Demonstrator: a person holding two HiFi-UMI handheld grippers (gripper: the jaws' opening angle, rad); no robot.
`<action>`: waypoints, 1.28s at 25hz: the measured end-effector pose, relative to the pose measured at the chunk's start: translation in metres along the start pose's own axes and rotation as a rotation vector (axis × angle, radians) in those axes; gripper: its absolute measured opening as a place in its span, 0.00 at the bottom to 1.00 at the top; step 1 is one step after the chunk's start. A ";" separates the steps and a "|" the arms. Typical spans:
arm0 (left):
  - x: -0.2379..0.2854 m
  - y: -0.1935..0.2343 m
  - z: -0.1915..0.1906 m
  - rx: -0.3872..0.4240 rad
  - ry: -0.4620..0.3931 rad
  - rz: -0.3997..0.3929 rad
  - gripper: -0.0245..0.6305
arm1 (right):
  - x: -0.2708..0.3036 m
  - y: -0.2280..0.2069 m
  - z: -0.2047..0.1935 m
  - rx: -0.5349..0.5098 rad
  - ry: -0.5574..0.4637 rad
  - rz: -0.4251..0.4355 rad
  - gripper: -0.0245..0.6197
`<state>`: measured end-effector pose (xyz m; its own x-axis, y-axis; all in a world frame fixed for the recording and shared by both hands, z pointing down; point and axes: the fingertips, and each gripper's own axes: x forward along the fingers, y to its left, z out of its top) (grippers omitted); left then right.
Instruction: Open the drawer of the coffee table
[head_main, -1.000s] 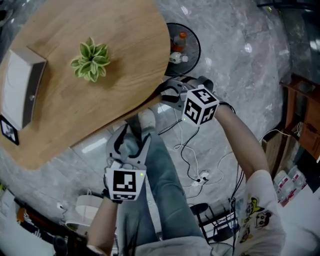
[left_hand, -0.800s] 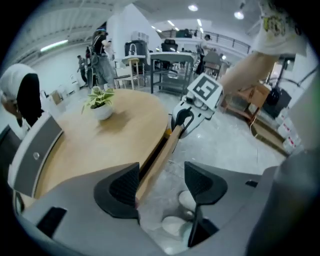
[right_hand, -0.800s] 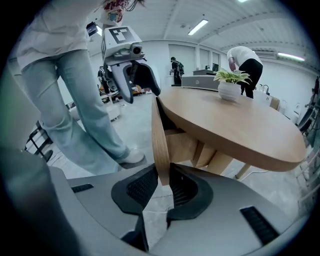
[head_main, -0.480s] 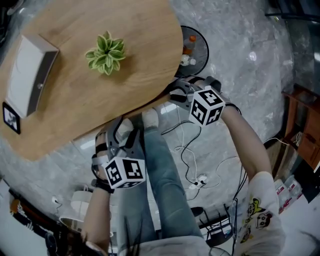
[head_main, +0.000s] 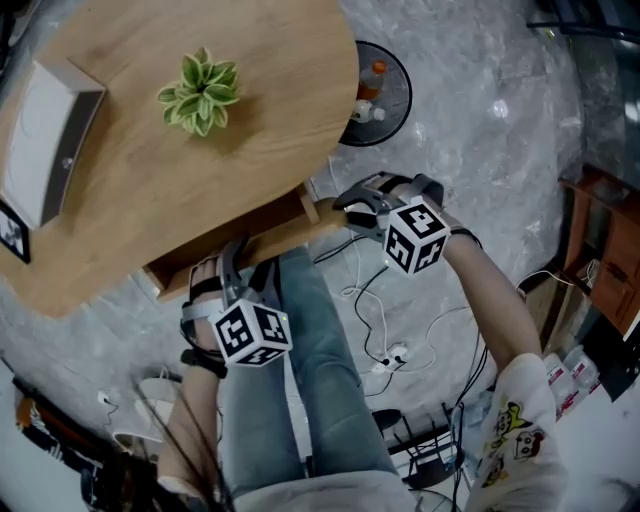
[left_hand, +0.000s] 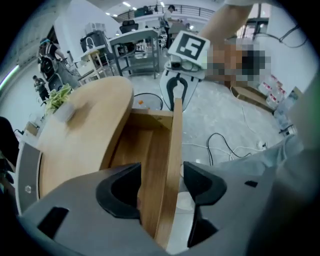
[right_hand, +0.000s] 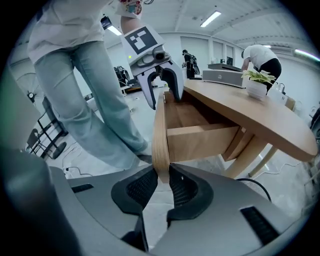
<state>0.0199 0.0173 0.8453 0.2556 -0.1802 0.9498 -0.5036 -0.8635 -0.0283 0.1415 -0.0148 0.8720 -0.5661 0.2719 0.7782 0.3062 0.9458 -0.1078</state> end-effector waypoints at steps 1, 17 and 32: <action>0.004 -0.003 -0.006 0.013 0.026 -0.001 0.43 | 0.001 0.002 0.000 0.007 -0.001 -0.002 0.13; 0.017 -0.019 -0.028 0.156 0.081 0.016 0.14 | 0.003 0.008 0.000 0.056 0.051 -0.050 0.13; 0.023 -0.098 -0.035 0.148 0.101 -0.092 0.14 | 0.014 0.080 -0.021 -0.001 0.200 0.056 0.15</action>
<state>0.0458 0.1141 0.8808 0.2068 -0.0555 0.9768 -0.3537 -0.9351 0.0217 0.1740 0.0608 0.8866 -0.3848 0.2837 0.8783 0.3338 0.9299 -0.1541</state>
